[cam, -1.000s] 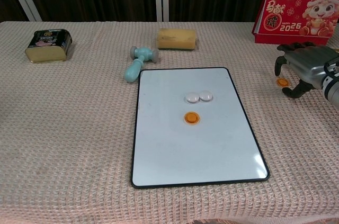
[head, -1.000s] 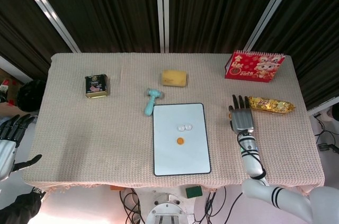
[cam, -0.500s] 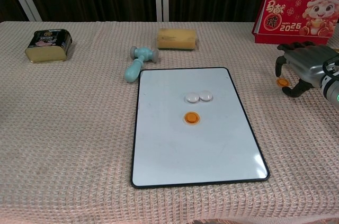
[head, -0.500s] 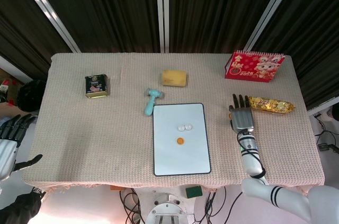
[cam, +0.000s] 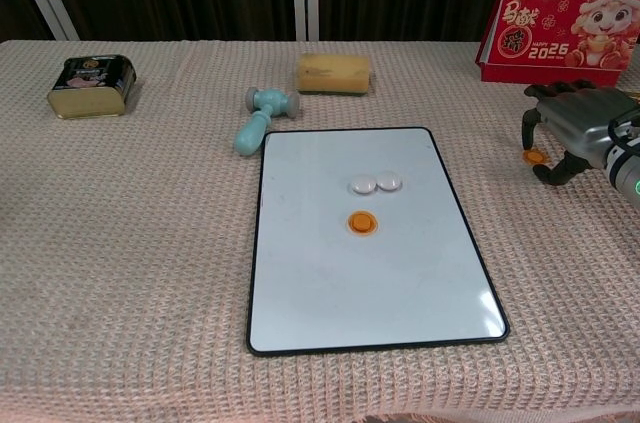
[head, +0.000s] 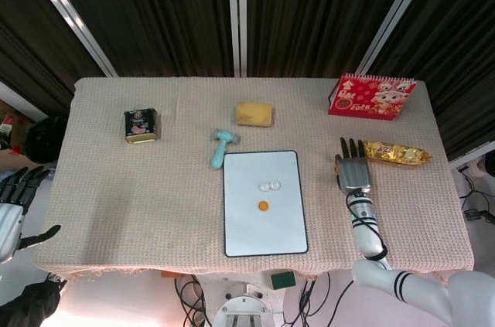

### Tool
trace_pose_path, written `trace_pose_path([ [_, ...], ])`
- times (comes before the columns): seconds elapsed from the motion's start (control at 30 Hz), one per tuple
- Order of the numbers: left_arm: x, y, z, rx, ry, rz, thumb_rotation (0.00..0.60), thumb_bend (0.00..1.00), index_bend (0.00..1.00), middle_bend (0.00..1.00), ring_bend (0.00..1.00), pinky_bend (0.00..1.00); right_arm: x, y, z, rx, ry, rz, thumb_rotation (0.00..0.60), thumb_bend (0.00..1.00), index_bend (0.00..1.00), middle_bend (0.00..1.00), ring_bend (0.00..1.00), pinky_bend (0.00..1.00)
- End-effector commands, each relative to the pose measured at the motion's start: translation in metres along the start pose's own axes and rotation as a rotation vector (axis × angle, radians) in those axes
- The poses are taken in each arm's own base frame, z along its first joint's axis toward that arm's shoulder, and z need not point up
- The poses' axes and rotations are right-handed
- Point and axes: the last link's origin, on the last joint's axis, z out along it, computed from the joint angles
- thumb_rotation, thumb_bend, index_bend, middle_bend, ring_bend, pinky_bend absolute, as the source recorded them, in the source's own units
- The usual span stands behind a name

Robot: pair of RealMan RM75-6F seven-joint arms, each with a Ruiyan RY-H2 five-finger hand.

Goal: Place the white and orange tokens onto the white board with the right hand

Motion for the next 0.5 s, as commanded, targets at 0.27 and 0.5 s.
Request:
trace_pose_path([
  [0.27,0.0,0.0,0.0,0.002,0.0,0.0,0.6,0.09,0.1,0.07,0.0,0.11,0.017,-0.012,-0.015,0.077,0.072,0.042,0.6,0.39,0.49,0.0,0.0,0.0],
  [0.5,0.0,0.0,0.0,0.0,0.001,0.0,0.6,0.09,0.1,0.07,0.0,0.11,0.038,-0.051,-0.053,0.27,0.136,0.047,0.6,0.39,0.5,0.0,0.0,0.0],
])
